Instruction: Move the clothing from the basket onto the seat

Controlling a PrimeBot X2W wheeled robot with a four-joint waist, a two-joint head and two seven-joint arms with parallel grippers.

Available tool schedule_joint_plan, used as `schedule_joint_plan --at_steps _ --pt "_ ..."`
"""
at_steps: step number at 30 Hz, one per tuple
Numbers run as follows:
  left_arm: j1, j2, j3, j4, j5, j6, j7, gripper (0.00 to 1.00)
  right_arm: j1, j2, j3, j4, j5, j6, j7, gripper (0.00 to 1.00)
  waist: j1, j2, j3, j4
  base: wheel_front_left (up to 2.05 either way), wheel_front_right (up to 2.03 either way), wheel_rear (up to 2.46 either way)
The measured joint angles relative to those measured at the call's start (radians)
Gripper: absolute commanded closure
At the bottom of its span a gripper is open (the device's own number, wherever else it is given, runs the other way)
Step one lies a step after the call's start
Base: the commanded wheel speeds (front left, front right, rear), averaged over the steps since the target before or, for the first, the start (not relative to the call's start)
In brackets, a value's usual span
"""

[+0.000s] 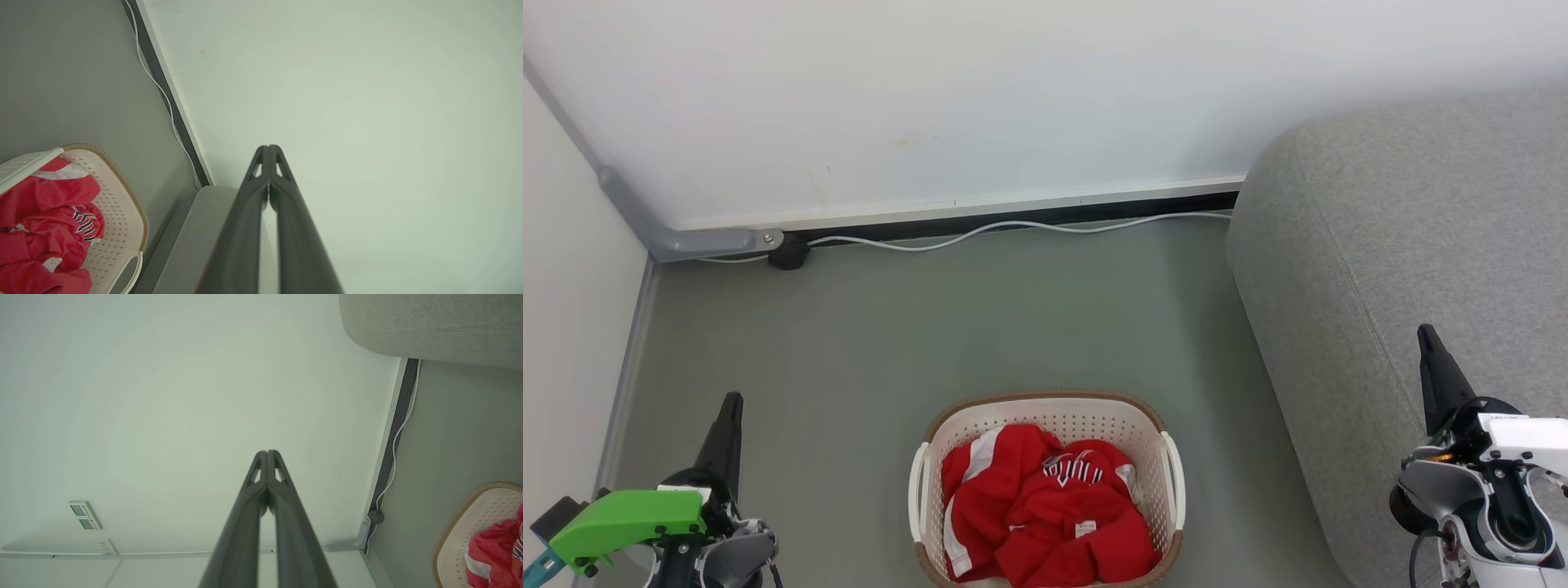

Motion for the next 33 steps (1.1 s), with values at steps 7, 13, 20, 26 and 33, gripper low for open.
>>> schedule_joint_plan --at_steps 7,13,20,26,33 --pt "0.0 0.0 0.0 0.0 0.0 0.0 0.0 1.0 0.0 0.0 0.0 0.0 0.0 0.0 0.0 1.0 0.0 0.0 0.0 0.0 0.0 0.0 0.0" --pt "0.028 -0.014 -0.007 0.033 0.0 0.001 -0.002 0.0 0.037 0.016 0.004 0.029 0.0 -0.005 0.0 0.0 0.0 0.0 0.0 0.0 0.0 0.0 0.0" --pt "0.03 -0.015 -0.016 0.032 0.001 0.001 -0.013 0.0 0.039 0.012 0.01 0.016 -0.022 -0.005 -0.011 0.0 0.0 0.0 0.0 0.0 0.0 0.0 0.0" --pt "0.03 -0.013 -0.037 0.027 0.046 0.001 -0.039 0.0 0.041 -0.017 0.039 -0.004 -0.088 -0.005 -0.039 0.0 0.0 0.0 0.001 0.001 0.0 0.0 0.0" --pt "0.03 0.01 -0.07 0.026 0.155 0.001 -0.069 0.0 0.047 -0.058 0.076 -0.015 -0.204 -0.006 -0.068 0.0 0.0 0.0 0.001 0.002 0.0 0.0 0.0"
